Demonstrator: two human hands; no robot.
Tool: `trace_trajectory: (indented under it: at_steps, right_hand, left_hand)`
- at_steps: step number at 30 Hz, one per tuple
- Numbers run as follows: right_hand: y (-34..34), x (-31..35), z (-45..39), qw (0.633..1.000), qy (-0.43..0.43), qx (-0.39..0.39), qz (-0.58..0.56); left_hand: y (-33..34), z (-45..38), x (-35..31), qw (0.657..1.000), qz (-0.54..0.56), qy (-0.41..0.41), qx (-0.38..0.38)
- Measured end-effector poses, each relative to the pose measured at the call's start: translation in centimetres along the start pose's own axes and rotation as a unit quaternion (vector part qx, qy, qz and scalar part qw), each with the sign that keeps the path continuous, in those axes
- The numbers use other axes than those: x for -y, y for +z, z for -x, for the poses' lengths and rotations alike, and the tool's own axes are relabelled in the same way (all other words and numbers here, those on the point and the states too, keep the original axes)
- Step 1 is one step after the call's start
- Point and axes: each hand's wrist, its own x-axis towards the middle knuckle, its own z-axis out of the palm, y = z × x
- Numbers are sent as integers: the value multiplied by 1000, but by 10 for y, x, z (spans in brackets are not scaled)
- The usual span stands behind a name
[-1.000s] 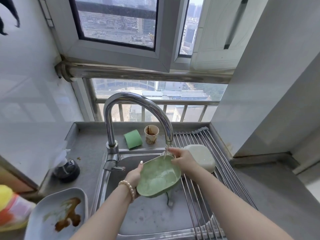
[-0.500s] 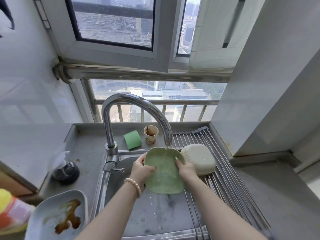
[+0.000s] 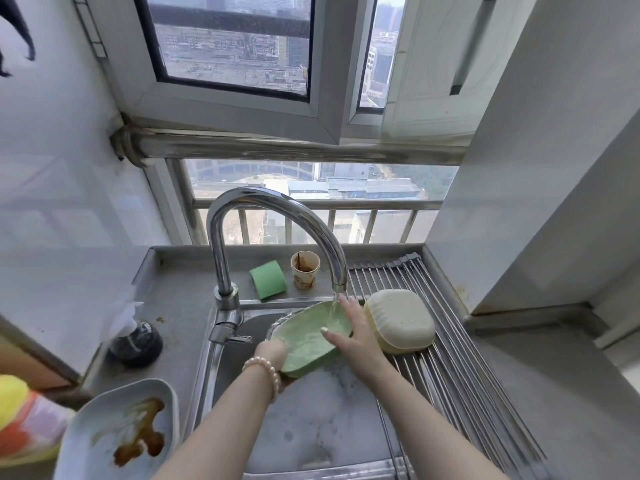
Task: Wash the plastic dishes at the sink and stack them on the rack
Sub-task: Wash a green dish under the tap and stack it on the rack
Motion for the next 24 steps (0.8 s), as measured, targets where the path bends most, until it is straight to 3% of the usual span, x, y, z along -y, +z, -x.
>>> trace_trajectory:
  at_steps: [2,4,6,8,11,14,16,18,21,24]
  right_hand:
    - [3,-8,10,985,-117,-7,130]
    - [4,-19,13,960,-172,-80,207]
    - [0,-20,4,965,-130,-169,155]
    - [-6,-5,-9,973,-52,-209,79]
    - [-11,14,-27,973,103,-209,13]
    - [-15,26,-43,953,224,-203,-28]
    - [-18,32,-49,943,256,-205,-52]
    - [-14,37,-53,950,214,-226,-17]
    - [8,42,-46,947,72,-268,161]
    - [31,31,-33,916,-33,-199,347]
  left_hand:
    - [2,14,0,996,68,-55,32]
    - [6,23,0,990,97,-82,60]
    - [9,32,-4,985,110,-72,108]
    - [16,39,-11,984,127,-27,123]
    - [27,32,-10,990,56,125,33]
    - [26,33,-6,942,-108,315,-39]
    - [21,39,-10,925,-145,345,-58]
    - [23,44,-11,929,-146,333,-69]
    - [29,46,-14,954,-90,270,-97]
    - [32,41,-18,973,-10,212,-94]
